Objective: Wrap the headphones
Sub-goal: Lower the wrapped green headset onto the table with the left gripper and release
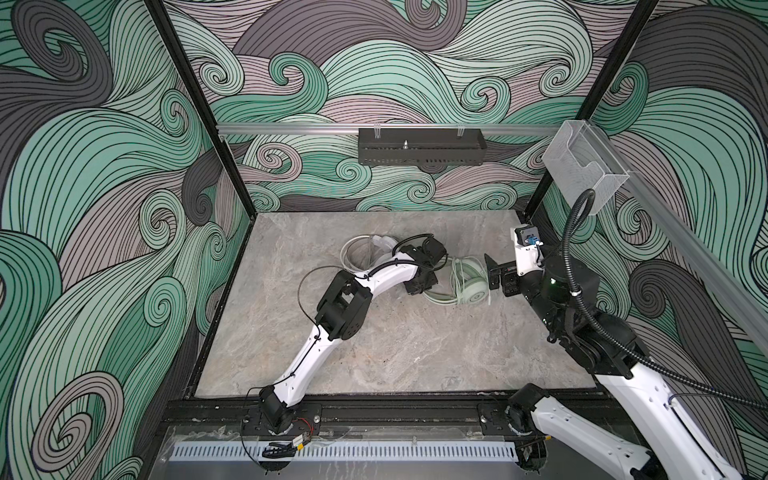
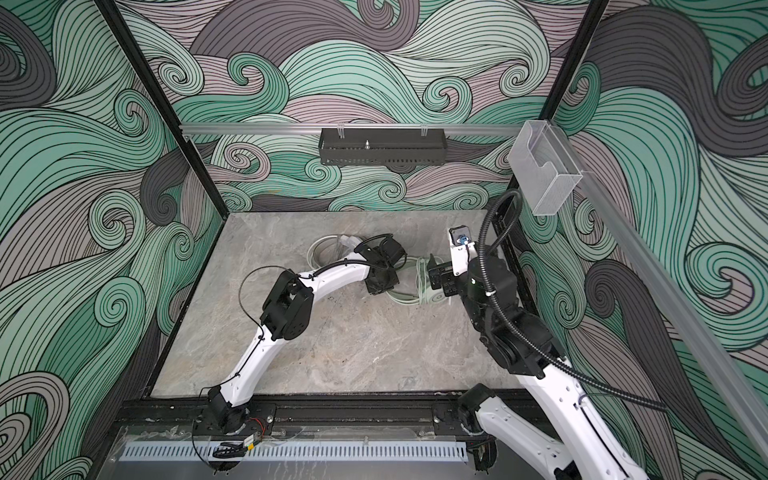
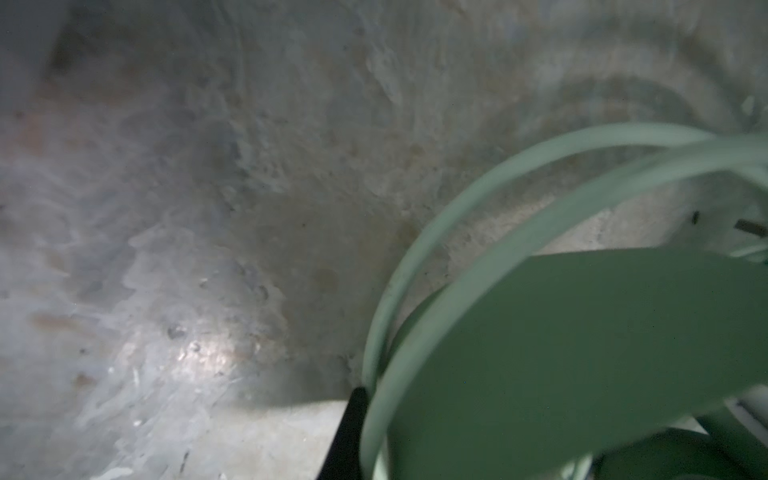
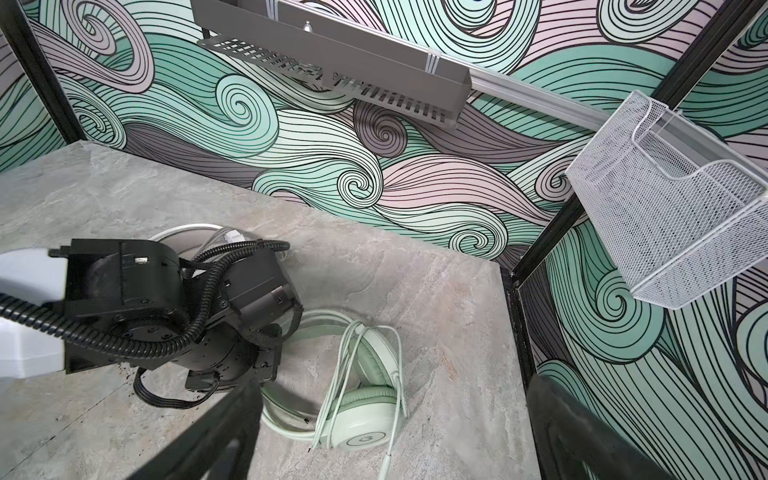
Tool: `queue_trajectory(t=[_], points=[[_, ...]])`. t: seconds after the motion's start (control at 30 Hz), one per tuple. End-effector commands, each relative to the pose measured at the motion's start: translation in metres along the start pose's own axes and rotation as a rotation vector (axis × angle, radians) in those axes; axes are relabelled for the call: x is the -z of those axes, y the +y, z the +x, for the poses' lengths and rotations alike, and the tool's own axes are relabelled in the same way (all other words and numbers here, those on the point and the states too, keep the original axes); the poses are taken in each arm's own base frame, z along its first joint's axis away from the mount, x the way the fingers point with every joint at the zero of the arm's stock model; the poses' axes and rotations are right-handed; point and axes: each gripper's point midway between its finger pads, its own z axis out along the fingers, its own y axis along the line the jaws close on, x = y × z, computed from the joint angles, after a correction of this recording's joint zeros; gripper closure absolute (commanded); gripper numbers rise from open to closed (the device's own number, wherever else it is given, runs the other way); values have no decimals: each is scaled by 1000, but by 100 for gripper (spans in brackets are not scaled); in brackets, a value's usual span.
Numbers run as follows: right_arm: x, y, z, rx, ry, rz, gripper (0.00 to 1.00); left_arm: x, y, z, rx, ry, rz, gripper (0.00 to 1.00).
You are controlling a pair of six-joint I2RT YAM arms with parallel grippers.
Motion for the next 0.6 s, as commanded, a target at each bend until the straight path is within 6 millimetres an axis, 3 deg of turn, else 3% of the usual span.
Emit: queue_trajectory(t=[0.0, 0.2, 0.47, 0.5, 0.57], points=[[3, -2, -4, -9, -22, 7, 0, 18, -17, 2, 26, -12, 71, 75], [6, -3, -3, -6, -32, 10, 1, 30, -20, -2, 5, -30, 82, 50], [4, 2, 0, -29, -37, -14, 0, 68, -25, 10, -36, -31, 139, 11], [3, 3, 3, -30, -31, -19, 0, 73, -25, 12, -39, -27, 156, 2], [-1, 4, 8, -46, -28, -13, 0, 90, -28, 18, -55, -12, 211, 1]])
